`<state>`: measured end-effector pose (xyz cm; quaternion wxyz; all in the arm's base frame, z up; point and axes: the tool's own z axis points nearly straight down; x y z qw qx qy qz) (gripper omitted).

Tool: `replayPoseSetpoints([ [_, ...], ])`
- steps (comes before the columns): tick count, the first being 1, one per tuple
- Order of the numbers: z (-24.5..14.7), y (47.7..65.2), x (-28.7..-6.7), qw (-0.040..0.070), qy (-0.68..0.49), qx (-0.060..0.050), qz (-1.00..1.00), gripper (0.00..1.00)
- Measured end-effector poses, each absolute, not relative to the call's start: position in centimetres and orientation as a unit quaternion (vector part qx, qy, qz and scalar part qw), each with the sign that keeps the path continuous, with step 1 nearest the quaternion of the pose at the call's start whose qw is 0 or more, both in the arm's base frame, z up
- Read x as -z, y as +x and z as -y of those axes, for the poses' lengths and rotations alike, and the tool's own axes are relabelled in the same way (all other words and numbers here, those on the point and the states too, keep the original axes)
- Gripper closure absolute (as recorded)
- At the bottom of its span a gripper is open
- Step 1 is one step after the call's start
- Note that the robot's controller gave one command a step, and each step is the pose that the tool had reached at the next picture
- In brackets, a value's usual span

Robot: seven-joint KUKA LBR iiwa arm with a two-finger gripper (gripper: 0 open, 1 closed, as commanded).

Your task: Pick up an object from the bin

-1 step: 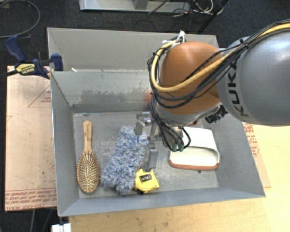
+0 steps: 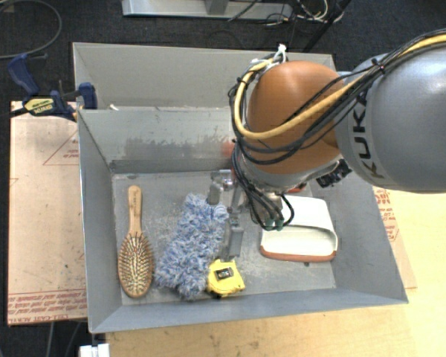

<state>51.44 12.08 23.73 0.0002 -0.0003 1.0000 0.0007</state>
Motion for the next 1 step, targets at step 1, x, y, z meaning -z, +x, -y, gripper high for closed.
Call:
replayPoseSetpoints([
  [1, -11.96, 51.21, -19.95, 0.004, 0.016, -0.001, -1.000, 0.00],
])
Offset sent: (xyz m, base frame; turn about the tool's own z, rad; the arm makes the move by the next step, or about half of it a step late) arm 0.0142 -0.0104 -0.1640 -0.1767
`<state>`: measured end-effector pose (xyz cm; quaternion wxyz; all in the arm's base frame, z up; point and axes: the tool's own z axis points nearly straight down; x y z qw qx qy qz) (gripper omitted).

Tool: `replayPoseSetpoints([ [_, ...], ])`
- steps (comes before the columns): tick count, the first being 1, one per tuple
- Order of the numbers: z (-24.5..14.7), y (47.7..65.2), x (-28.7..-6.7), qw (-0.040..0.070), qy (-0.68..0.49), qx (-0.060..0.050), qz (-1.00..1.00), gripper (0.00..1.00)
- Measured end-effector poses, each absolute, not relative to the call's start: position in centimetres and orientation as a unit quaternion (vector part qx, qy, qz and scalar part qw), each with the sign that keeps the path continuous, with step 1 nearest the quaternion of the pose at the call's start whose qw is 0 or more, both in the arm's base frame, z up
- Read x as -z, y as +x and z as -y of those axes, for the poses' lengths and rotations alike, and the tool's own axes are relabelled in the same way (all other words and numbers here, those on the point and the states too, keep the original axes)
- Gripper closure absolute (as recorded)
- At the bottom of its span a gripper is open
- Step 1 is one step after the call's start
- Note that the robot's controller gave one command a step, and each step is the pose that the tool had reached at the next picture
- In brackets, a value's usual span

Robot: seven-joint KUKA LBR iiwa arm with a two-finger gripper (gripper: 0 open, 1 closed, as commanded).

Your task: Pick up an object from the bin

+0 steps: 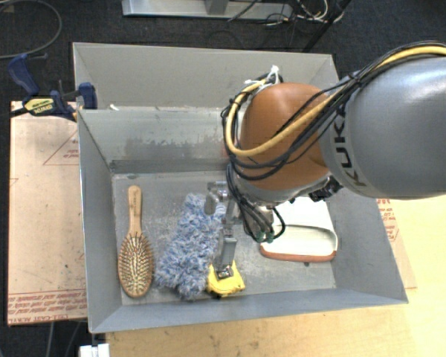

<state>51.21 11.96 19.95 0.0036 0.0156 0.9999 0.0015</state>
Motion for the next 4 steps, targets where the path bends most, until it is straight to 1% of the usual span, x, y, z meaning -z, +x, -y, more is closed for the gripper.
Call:
replayPoseSetpoints([
  [1, -11.6, 51.9, -13.9, 0.002, -0.021, -0.001, -1.000, 0.00],
  [2, -12.1, 51.3, -8.4, 0.002, -0.169, -0.003, -0.986, 1.00],
  [3, -12.2, 51.6, -8.3, 0.012, -0.170, -0.005, -0.985, 1.00],
  [4, -12.0, 51.1, -12.0, 0.002, -0.177, -0.003, -0.984, 1.00],
])
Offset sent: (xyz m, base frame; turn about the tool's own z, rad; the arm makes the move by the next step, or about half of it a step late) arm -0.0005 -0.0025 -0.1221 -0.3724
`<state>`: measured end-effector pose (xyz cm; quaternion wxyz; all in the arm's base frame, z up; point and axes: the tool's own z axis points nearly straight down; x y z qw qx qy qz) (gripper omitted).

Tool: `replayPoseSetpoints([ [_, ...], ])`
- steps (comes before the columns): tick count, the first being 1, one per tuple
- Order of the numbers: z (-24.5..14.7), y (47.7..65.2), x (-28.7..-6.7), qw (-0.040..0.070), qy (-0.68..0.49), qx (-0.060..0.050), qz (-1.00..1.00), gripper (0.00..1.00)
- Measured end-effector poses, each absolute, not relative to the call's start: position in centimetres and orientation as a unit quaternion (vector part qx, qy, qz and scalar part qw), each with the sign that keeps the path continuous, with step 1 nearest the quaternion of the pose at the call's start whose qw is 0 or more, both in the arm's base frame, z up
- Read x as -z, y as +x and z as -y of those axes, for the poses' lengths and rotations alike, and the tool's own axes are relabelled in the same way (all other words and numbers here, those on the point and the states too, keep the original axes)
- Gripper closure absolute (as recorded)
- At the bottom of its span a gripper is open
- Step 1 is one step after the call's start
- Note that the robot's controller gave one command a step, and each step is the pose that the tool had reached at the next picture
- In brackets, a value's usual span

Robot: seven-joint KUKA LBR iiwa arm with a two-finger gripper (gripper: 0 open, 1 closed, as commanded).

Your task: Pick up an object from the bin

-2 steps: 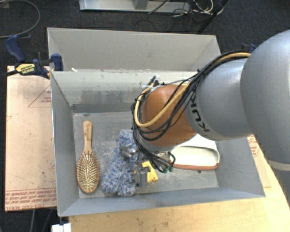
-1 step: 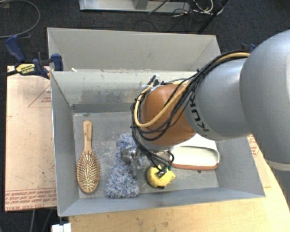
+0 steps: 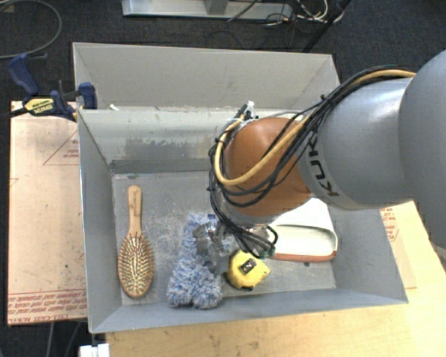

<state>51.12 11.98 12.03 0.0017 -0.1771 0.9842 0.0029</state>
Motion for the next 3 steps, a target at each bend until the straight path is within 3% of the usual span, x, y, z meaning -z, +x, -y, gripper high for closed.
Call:
replayPoseSetpoints([
  [1, -11.8, 51.9, -14.0, 0.012, -0.172, -0.004, -0.985, 1.00],
  [2, -12.0, 51.5, -16.2, -0.001, -0.173, -0.003, -0.985, 1.00],
  [3, -12.1, 51.7, -23.3, 0.010, -0.177, -0.004, -0.984, 1.00],
])
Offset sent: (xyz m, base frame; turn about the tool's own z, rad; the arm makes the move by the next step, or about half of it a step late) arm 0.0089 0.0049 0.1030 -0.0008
